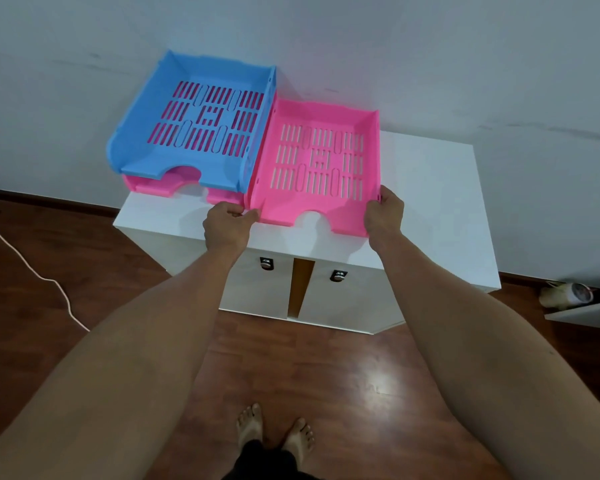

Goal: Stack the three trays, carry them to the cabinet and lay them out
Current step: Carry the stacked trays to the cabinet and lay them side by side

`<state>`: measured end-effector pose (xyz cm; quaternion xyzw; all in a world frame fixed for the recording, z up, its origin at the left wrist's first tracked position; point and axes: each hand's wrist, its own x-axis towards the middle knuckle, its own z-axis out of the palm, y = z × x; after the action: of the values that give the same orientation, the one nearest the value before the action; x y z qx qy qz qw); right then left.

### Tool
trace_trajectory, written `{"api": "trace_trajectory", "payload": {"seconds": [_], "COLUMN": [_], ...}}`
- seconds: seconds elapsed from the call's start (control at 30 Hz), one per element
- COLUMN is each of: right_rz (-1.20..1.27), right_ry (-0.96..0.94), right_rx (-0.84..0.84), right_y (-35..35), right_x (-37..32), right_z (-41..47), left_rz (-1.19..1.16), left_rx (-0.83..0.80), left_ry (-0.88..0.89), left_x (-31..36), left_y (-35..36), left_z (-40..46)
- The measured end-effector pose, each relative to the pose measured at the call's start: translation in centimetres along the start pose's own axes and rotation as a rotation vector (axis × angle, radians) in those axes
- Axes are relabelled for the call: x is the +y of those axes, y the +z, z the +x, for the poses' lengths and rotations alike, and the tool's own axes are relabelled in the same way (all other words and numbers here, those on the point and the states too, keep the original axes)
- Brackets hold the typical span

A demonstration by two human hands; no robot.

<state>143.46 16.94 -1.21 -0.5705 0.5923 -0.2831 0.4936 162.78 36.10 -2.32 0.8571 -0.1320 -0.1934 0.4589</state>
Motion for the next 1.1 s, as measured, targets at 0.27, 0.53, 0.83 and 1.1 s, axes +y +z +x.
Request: {"api": "trace_trajectory", "payload": {"seconds": [0.27, 0.53, 0.83, 1.1], "right_rz": [0.025, -0.061, -0.262, -0.251], "right_ry": [-0.012, -0.04, -0.26, -0.335], "right_rx": [-0.011, -0.038, 0.081, 0.028], "right_y": [1.2, 1.0, 2.8, 6.2], "right_x": [-0.4, -1.2, -5.7, -8.6], "right_z": [1.9, 0.9, -3.9, -7.6], "left_rz": [0.029, 0.003, 0.059, 0.02], "left_rx": [0.02, -0.007, 0.061, 0.105], "left_ry": [-0.01, 0.019, 0.102, 0.177], "left_x": [0.5, 1.0, 2.4, 3.3], "left_y": [0.3, -0.2, -5.7, -11.5], "left_z": [1.4, 0.5, -0.3, 3.6]}}
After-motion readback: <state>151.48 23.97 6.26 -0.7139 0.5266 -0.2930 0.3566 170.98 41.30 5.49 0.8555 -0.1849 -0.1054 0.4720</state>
